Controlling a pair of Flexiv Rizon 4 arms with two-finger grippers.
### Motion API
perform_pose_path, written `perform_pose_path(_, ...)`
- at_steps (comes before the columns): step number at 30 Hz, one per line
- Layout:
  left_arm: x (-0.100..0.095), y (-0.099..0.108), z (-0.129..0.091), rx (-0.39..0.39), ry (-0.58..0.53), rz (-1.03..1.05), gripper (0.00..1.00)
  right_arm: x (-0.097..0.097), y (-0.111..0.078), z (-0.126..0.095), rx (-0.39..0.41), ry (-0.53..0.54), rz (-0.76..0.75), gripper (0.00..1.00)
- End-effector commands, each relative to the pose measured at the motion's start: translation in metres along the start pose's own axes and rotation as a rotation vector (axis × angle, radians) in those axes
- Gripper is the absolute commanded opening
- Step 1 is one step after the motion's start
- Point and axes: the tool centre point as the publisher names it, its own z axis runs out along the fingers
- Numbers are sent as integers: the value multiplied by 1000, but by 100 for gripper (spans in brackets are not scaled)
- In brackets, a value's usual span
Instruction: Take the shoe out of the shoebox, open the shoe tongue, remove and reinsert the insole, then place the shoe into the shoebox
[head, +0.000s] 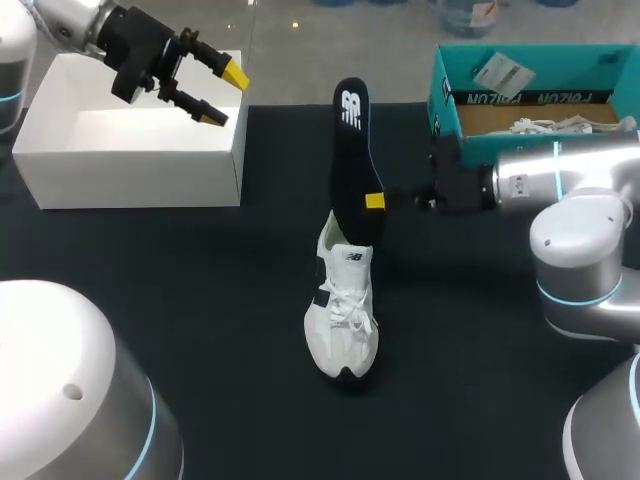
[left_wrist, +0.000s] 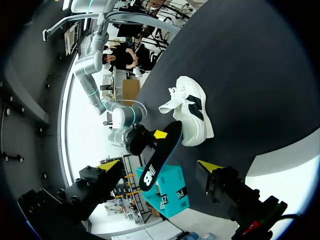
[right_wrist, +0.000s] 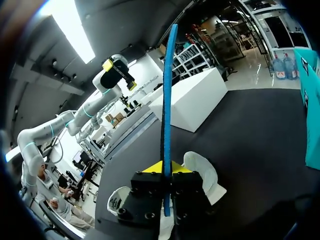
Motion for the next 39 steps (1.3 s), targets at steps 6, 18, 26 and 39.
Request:
perform_pose_path(6, 0, 0, 0, 0, 3, 1, 100, 7, -11, 6, -13, -6, 11, 0)
perform_pose_path(18, 0, 0, 0, 0, 3, 1, 100, 9, -19, 9, -6, -1, 29, 0)
perform_pose_path(26, 0, 0, 0, 0, 3, 1, 100, 8, 12, 5, -30, -12, -32, 0)
perform_pose_path(39, 0, 0, 0, 0, 3, 1, 100, -2, 33, 54, -45, 67, -75, 0)
